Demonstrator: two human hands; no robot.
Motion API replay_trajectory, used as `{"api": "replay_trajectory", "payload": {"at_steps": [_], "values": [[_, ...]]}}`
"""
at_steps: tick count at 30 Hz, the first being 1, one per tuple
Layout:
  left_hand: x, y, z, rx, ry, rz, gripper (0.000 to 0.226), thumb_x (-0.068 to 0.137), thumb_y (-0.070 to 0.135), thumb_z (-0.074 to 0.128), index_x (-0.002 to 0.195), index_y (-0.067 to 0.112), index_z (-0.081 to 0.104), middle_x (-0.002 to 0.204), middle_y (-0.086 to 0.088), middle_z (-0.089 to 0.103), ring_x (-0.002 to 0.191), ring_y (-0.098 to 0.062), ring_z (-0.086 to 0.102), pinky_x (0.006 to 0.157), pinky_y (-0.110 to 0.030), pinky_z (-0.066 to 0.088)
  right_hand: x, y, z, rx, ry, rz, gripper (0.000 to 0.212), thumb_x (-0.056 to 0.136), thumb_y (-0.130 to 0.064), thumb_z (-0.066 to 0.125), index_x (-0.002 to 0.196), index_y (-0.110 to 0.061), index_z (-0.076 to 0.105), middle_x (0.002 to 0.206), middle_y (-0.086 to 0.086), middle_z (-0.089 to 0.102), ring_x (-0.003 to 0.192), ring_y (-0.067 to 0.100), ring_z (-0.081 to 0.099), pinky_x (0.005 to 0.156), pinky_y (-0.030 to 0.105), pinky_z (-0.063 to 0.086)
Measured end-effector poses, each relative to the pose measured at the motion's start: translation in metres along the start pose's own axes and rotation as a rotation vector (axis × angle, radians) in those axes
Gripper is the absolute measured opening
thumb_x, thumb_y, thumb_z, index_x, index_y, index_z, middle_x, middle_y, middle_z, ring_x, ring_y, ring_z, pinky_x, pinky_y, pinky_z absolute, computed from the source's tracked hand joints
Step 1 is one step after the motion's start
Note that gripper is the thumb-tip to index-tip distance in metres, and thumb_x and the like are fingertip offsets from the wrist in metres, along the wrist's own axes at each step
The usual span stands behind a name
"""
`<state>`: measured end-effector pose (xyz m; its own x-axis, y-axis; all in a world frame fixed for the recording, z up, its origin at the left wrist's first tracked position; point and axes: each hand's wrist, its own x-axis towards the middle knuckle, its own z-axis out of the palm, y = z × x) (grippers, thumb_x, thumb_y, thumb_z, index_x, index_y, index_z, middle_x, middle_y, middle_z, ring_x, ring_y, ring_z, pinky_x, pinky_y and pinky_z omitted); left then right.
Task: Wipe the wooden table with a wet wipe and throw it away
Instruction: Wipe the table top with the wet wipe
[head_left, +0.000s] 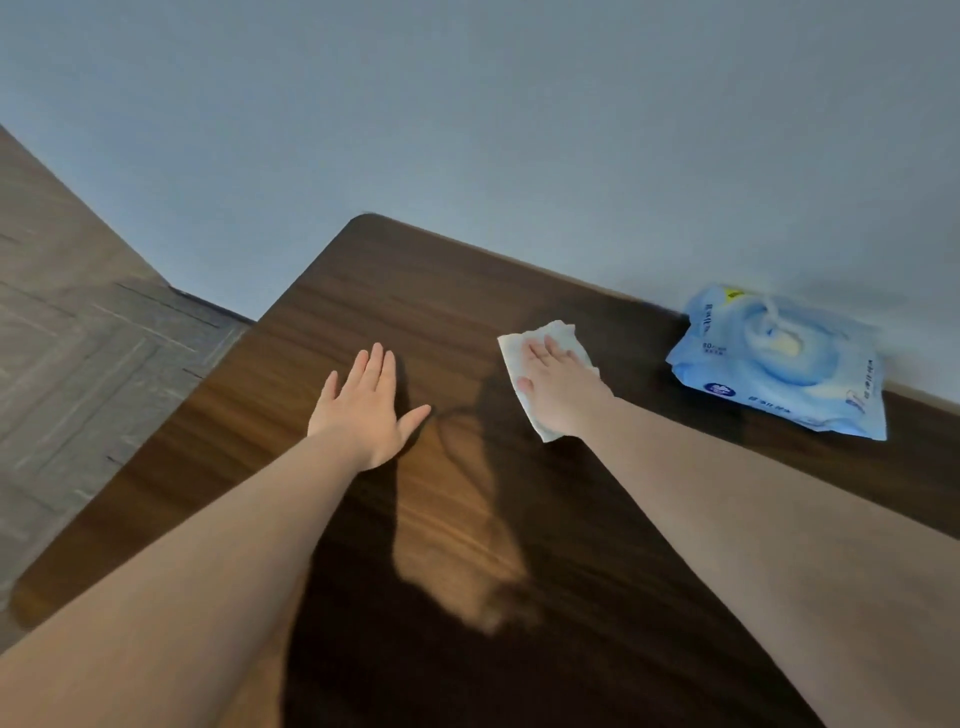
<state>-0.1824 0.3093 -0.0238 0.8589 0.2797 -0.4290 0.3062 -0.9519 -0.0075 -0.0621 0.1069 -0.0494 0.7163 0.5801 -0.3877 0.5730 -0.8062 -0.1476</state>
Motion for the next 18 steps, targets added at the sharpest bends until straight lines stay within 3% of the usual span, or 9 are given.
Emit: {"api": "replay_trajectory", "payload": {"at_steps": [5,11,18], "values": [[-0.007,-0.026,0.030,0.002,-0.041,-0.089,0.098,0.079,0.079,0.008,0.149,0.012,-0.012,0.159,-0.005,-0.015,0.146,-0.021,-0.013,0.117,-0.044,0.000,0.022,-0.037,0.017,0.076,0.020,-0.034,0.057,0.102,-0.036,0.015,0.150,-0.010,-0.003,0.161,0.006,-0.007,0.148,0.021,-0.008,0.118,0.039,-0.004],[-0.008,-0.029,0.056,-0.096,0.147,-0.100,0.097,0.078,0.080,0.002,0.151,0.017,-0.007,0.160,-0.001,-0.011,0.146,-0.017,-0.012,0.117,-0.043,-0.005,0.065,-0.090,0.014,0.117,0.037,-0.159,0.055,0.103,-0.035,0.016,0.151,-0.014,-0.001,0.161,0.001,-0.007,0.147,0.018,-0.008,0.118,0.037,-0.006],[-0.007,-0.030,0.062,-0.169,0.226,-0.080,0.096,0.077,0.082,0.002,0.150,0.021,-0.009,0.159,0.002,-0.012,0.145,-0.015,-0.013,0.118,-0.043,-0.006,0.107,-0.154,0.007,0.117,0.041,-0.294,0.053,0.103,-0.033,0.014,0.151,-0.014,0.003,0.161,0.002,-0.001,0.148,0.019,-0.004,0.118,0.039,-0.004]]}}
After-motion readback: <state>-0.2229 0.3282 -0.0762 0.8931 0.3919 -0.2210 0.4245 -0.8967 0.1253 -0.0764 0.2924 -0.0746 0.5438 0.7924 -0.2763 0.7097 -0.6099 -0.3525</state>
